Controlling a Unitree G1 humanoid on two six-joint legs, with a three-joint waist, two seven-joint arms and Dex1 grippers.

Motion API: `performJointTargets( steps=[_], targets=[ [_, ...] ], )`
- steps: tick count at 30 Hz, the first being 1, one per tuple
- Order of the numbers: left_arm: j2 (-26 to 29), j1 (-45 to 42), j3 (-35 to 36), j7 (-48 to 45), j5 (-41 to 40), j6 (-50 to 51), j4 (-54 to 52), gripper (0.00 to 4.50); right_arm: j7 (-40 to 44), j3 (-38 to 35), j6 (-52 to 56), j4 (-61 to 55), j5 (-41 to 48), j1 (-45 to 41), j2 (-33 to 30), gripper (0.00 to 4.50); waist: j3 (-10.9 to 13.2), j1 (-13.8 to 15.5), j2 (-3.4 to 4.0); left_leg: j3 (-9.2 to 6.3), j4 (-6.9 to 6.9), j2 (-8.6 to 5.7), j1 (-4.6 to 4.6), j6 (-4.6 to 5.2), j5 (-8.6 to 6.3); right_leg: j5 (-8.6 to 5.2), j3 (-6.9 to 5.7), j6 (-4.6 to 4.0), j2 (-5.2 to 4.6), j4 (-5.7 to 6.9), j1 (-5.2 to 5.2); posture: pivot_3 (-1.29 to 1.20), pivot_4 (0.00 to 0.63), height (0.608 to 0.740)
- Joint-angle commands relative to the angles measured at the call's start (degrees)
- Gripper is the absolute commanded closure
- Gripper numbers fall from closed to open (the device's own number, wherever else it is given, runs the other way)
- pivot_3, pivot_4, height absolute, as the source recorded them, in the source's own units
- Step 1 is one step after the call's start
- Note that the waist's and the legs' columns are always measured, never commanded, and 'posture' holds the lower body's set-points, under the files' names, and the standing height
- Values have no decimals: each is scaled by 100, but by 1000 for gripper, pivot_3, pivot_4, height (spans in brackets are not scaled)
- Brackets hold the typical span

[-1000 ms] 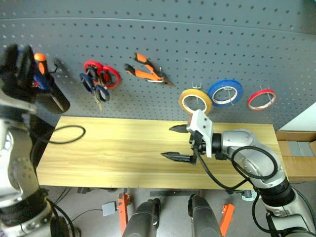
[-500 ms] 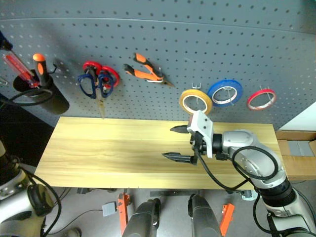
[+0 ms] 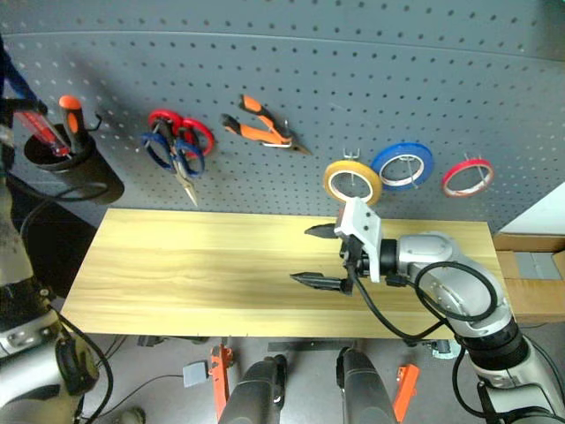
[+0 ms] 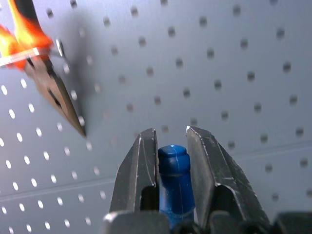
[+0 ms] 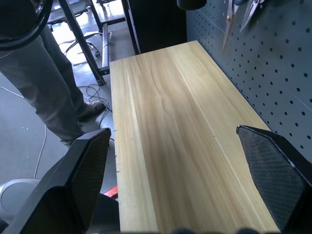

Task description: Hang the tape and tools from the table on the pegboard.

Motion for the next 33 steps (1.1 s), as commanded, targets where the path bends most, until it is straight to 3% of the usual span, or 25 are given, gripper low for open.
performJointTargets(
  steps=[1, 6, 15, 18, 21, 25, 28, 33],
  targets=[
    [-52, 194, 112, 122, 93, -286, -47, 3968, -33, -111, 17, -281, 40, 22, -51, 0, 0, 1, 0, 0, 0, 0, 0, 0, 0, 0, 1, 0, -1, 0, 0, -30, 295, 740],
    [-202, 423, 25, 274, 253, -412, 47, 3968, -69, -109, 55, -304, 55, -4, -40, 0, 0, 4, 0, -3, 2, 0, 0, 0, 0, 0, 1, 0, -2, 2, 1, -35, 294, 740],
    [-245, 42, 39, 452, 54, -465, 205, 1034, -117, -152, 127, -385, 92, 30, -67, 0, -1, 2, -2, -3, 3, 0, 0, 1, 0, 0, -2, 0, -1, 4, 1, -46, 295, 740],
    [-307, -231, -275, 7, -434, -168, -248, 37, -135, -165, 140, -425, 118, 67, -80, 0, -3, 13, -5, -6, 4, -2, -2, 1, 0, 1, -3, 0, -2, 3, 3, -48, 295, 740],
    [-219, -349, -846, -600, -1113, 648, -1085, 37, -131, -185, 141, -443, 140, 105, -101, 0, -3, 22, -6, -5, 6, -8, -5, 0, 0, 2, -3, 4, -6, 1, 5, -46, 296, 740],
    [-248, -420, -1031, -587, -2200, 1955, -1865, 37, -78, -170, 104, -425, 140, 169, -124, 0, -3, -2, -6, 2, 6, -10, -5, 0, 0, 5, 1, 8, -7, 1, 3, -36, 293, 740],
    [-143, -168, -1034, -644, -2898, 2749, -2287, 37, 37, -115, 13, -452, 101, 260, -202, 0, -3, -71, -5, 5, 4, -2, 4, 1, 0, 4, 3, 7, 1, 9, 2, -33, 293, 740],
    [-6, 660, -972, -549, -3331, 3474, -2910, 37, 79, -378, 12, -524, 315, 435, -201, 0, -3, -123, -5, 4, 4, 8, 10, 1, 1, 4, 4, 7, 12, 18, 2, -30, 283, 740]
  ],
)
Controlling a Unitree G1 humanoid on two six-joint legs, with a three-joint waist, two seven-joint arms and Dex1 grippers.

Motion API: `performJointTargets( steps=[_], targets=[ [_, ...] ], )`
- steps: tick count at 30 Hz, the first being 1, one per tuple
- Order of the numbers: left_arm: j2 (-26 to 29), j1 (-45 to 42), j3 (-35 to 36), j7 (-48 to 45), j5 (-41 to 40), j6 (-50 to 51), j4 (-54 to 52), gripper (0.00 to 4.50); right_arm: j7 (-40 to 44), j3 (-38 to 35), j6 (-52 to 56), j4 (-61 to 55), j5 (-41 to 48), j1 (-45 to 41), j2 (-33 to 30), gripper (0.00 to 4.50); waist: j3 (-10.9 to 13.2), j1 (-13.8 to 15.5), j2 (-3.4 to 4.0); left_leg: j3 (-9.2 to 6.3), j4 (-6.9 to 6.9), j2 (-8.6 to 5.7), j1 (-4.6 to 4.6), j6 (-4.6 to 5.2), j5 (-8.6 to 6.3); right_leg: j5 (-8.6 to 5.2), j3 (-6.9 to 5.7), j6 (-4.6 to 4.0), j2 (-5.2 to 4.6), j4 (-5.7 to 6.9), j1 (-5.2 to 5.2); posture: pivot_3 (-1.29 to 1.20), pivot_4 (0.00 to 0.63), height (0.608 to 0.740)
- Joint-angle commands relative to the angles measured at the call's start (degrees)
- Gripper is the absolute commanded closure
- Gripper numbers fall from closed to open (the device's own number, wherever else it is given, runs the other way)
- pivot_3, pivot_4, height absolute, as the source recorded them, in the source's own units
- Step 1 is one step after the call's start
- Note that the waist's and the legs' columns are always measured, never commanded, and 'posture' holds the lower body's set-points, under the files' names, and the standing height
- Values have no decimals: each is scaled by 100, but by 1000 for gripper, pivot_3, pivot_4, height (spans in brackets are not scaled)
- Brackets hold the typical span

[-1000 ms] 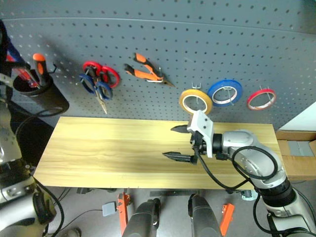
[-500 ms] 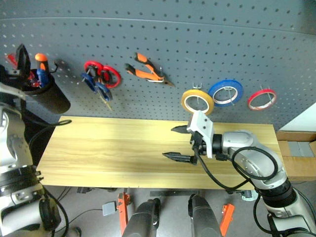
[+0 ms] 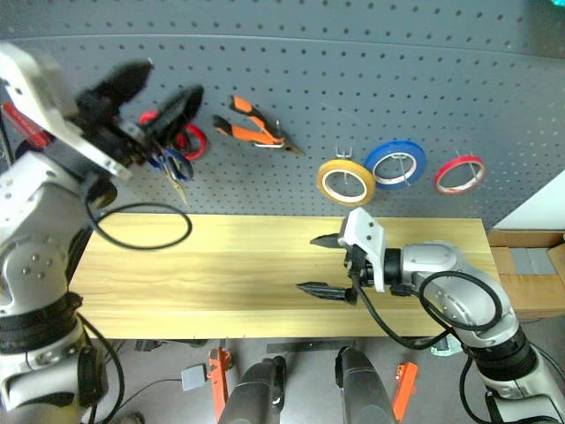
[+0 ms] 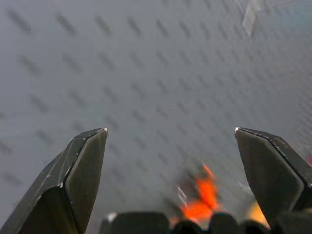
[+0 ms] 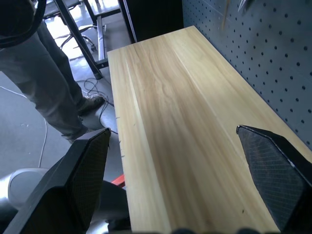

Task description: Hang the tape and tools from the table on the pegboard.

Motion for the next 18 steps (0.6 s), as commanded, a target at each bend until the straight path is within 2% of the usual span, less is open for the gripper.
performJointTargets(
  steps=[1, 4, 7, 11, 14, 18],
  targets=[
    [198, 527, 98, 69, -357, 546, -666, 37, 36, -396, -88, -244, 255, 112, -35, 0, 0, 16, 0, -1, 1, 0, 0, -1, 1, 0, 0, 0, 0, 0, 0, -30, 278, 740],
    [245, 1228, -169, 126, -201, 692, -1204, 37, 41, -616, -57, -239, 327, 315, -152, 0, -4, 35, 0, 1, 2, -6, 0, -5, 3, 0, 4, 0, -3, -4, 3, -42, 262, 740],
    [66, 1724, -260, 79, -178, 581, -1349, 37, 100, -818, -36, -378, 406, 632, -331, 0, -7, 106, -3, 0, 5, -8, -3, -7, 4, 0, 7, 0, -6, -9, 4, -53, 250, 740],
    [-77, 2491, -580, -94, 420, 132, -1310, 37, 176, -1049, -189, -575, 426, 1192, -541, 0, -54, 141, -4, -5, 5, -8, -5, -12, 8, 0, 7, 0, -6, -10, 5, -66, 225, 740],
    [-443, 3128, -695, 11, 1013, -418, -857, 37, -62, -1157, -743, -550, -15, 1817, -502, 0, -124, 141, -2, 2, 1, -10, -2, -11, 8, 0, 9, 0, -8, -18, 8, -79, 201, 740],
    [-995, 3732, -607, 227, 1809, -1278, 324, 37, -512, -1322, -1907, 110, -731, 2504, -60, 0, -247, 132, -7, 16, 0, -9, 5, -10, 8, -1, 8, 0, -3, -19, 13, -95, 181, 740]
  ],
)
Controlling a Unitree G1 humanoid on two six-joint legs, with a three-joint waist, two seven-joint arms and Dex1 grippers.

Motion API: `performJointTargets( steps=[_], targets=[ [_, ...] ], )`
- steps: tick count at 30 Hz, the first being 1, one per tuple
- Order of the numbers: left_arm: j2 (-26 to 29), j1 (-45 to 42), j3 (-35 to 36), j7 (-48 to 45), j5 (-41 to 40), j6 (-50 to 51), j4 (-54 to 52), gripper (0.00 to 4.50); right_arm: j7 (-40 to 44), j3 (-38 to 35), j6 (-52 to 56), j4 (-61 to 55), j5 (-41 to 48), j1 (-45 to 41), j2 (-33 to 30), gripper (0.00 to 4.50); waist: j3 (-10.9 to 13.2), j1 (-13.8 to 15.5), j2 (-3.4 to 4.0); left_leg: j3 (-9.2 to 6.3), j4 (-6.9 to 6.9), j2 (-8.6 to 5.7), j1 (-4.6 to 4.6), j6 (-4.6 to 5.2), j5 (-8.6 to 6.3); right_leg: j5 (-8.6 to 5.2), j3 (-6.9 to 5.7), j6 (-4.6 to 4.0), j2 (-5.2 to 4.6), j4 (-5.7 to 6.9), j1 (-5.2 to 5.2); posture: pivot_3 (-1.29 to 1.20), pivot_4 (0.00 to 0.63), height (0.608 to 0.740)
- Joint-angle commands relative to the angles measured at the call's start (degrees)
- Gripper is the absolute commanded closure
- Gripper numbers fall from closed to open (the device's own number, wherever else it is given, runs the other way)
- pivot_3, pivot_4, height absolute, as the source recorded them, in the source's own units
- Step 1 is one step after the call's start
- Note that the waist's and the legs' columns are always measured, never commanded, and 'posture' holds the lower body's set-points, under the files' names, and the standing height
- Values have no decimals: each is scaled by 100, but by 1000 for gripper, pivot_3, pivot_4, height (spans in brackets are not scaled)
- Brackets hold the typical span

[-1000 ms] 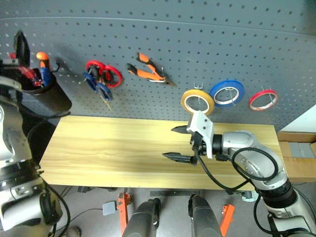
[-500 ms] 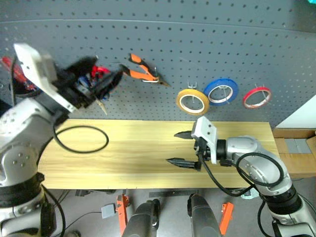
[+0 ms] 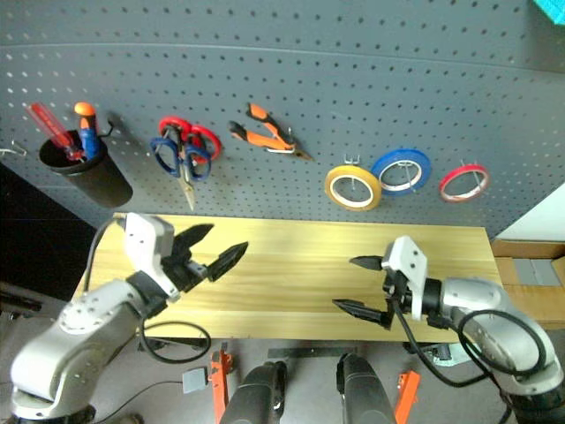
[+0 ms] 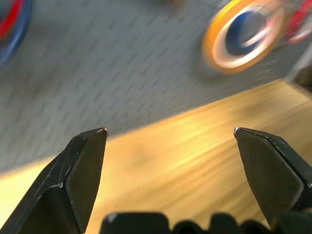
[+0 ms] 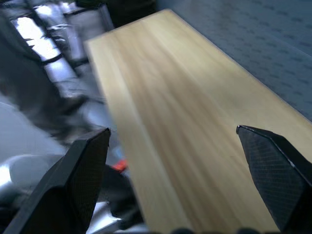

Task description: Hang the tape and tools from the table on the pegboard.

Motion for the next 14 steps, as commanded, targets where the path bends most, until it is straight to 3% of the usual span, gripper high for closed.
performJointTargets(
  steps=[1, 7, 14],
  targets=[
    [-421, 349, 184, 349, 826, -1010, 1045, 37, -549, -320, -1194, 759, -706, 345, 391, 0, -63, -12, -1, 5, 0, 0, 4, 5, 4, 1, 0, -1, 1, 0, 3, -100, 175, 740],
    [-860, 381, 352, 999, 1954, -2449, 2476, 37, -1725, -774, -2910, 2638, -1778, 219, 957, 0, -164, -24, -9, 52, -2, 10, 98, 35, 23, 5, 2, -14, 2, -32, 109, -102, 159, 740],
    [-1008, 171, 607, 1515, 2546, -3525, 3726, 37, -2273, -1191, -3866, 4551, -2096, 10, 1021, 0, -429, -10, -11, 105, -8, 12, 109, 50, 32, 31, 13, 17, 5, -33, 114, -93, 109, 740]
  ],
)
